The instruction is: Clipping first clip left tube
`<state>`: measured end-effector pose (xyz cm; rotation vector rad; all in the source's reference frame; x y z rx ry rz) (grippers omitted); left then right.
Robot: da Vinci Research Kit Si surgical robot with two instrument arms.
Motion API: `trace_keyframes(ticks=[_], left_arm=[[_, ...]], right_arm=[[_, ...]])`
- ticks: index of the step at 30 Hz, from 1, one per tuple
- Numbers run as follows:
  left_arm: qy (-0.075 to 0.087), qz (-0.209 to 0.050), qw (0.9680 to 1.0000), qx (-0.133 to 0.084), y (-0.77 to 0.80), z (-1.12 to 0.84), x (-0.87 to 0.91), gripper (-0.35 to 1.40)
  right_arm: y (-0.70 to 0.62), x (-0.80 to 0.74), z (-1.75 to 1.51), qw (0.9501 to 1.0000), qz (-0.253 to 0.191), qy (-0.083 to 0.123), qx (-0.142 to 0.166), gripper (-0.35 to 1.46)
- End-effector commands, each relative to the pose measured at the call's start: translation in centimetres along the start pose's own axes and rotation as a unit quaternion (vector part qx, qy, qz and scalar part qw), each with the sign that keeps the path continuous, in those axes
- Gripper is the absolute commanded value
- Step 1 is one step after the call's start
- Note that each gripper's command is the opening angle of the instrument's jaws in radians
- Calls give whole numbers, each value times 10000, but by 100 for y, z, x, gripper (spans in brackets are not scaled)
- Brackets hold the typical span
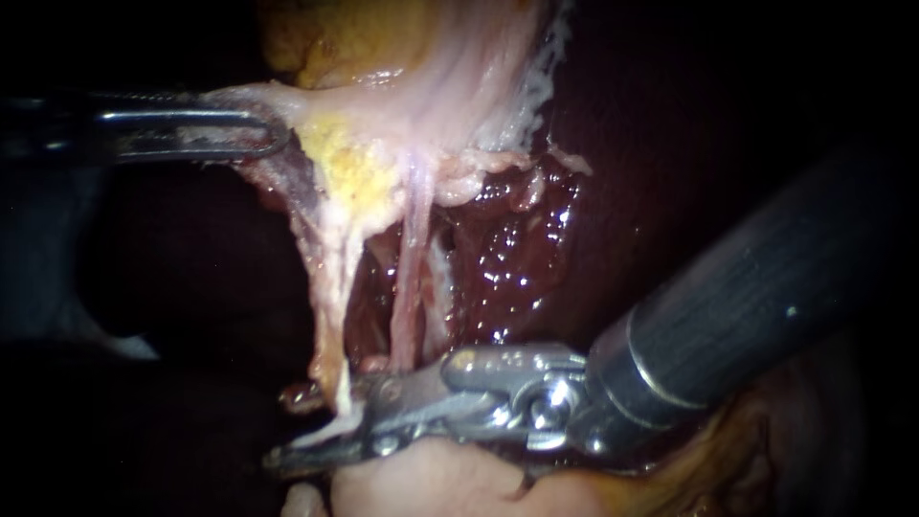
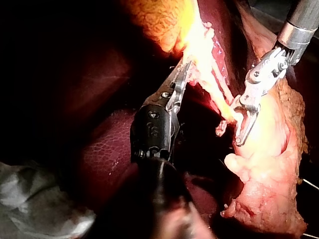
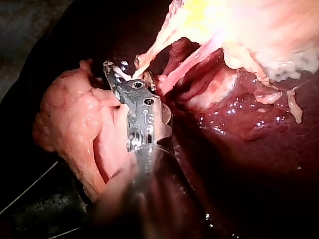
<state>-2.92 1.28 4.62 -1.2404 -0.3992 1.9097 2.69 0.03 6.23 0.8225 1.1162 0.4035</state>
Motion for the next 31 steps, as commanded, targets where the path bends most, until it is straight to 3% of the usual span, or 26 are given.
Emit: trace_keyframes(ticks=[1,12,20,31], left_arm=[[0,1,10000,-1,0,0,0,-35],[0,1,10000,0,0,0,0,-35],[0,1,10000,0,0,0,0,-35],[1,0,10000,1,-1,1,1,-35]], right_arm=[[0,0,0,10000,0,0,3,22],[0,-2,-5,9994,292,-162,-64,-35],[0,-6,-9,9990,314,-302,-118,-35],[1,-8,-9,9990,308,-305,-119,-35]])
